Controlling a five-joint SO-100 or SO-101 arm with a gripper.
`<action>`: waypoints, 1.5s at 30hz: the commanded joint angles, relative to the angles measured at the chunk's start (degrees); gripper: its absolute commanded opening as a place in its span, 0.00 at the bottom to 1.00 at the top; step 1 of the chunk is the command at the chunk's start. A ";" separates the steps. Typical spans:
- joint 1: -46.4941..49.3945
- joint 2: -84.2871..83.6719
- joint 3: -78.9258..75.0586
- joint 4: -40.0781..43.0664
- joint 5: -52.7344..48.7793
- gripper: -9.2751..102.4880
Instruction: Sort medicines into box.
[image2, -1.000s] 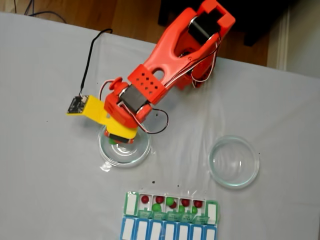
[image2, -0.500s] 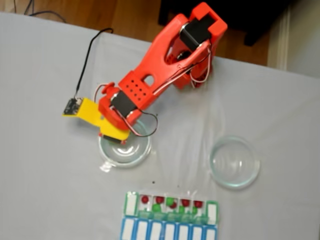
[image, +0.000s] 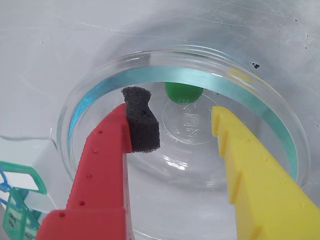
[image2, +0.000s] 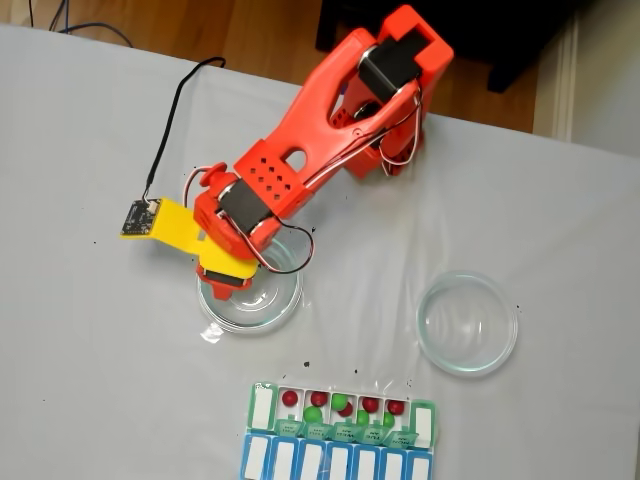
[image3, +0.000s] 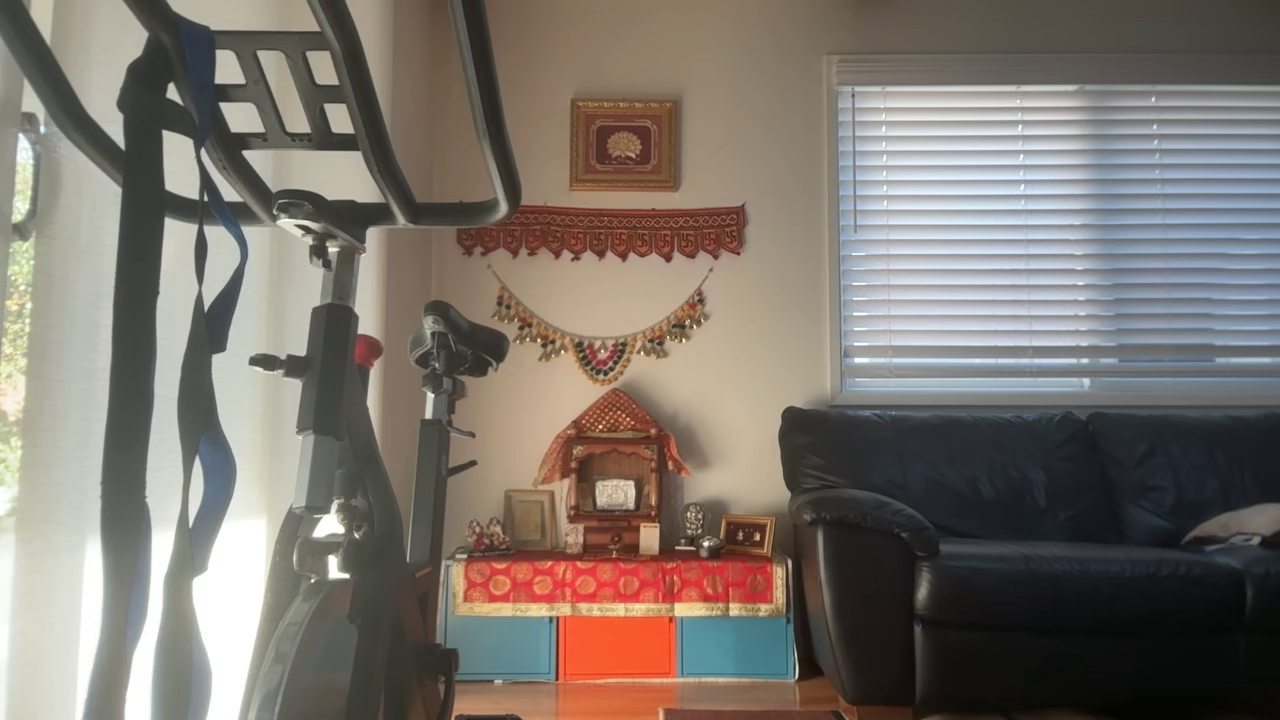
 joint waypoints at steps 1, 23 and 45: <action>-0.09 -0.26 -3.69 -0.88 -0.26 0.26; -0.62 -1.41 0.97 -8.09 -1.85 0.20; -0.62 -0.18 2.90 -9.67 -1.67 0.20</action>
